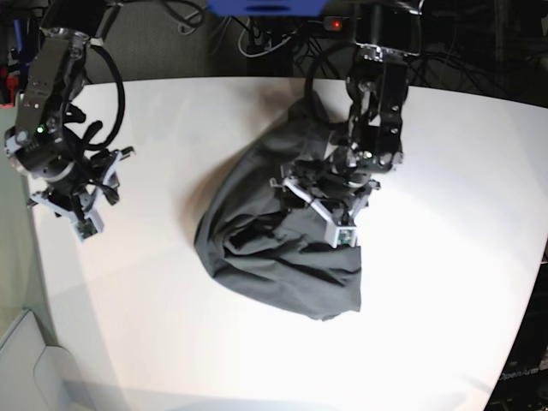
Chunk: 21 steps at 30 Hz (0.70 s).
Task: Layout the t-shirt on the table in an organized manner, then fold the t-shirt properly
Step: 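Drag the t-shirt with the left gripper toward the table centre and release, then grasp the t-shirt again with the left gripper and lift it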
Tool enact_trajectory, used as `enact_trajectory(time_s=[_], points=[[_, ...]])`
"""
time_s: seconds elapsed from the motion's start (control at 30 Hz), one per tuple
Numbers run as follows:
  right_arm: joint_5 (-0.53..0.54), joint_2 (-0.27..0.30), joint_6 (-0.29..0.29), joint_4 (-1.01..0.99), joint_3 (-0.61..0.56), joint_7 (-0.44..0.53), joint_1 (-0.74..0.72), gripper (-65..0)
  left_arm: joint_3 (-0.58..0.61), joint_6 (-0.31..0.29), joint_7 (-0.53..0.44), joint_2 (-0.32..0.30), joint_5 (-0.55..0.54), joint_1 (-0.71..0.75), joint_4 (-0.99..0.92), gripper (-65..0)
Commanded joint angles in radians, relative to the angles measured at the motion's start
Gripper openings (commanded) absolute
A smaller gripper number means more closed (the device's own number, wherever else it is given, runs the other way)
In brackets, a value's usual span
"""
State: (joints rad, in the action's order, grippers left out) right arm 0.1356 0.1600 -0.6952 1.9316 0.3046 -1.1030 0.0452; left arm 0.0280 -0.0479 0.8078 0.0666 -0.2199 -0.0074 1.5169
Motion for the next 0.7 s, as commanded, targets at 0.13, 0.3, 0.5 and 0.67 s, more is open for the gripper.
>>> enact_trajectory(time_s=[0.13, 0.3, 0.5, 0.67], points=[[0.005, 0.011, -0.003, 0.015, 0.003, 0.019, -0.012, -38.0, 0.002, -0.004, -0.017, 0.006, -0.006, -0.036, -0.026, -23.2], [0.005, 0.011, -0.003, 0.015, 0.003, 0.019, -0.012, -38.0, 0.002, -0.004, -0.017, 0.005, -0.005, -0.041, -0.057, -27.5], [0.005, 0.011, -0.003, 0.015, 0.003, 0.019, -0.014, -38.0, 0.002, -0.004, -0.018, 0.003, -0.005, -0.055, -0.092, -61.1], [0.005, 0.011, -0.003, 0.013, 0.003, 0.019, -0.014, -38.0, -0.006, -0.004, -0.018, 0.003, -0.014, -0.045, -0.011, -64.1]])
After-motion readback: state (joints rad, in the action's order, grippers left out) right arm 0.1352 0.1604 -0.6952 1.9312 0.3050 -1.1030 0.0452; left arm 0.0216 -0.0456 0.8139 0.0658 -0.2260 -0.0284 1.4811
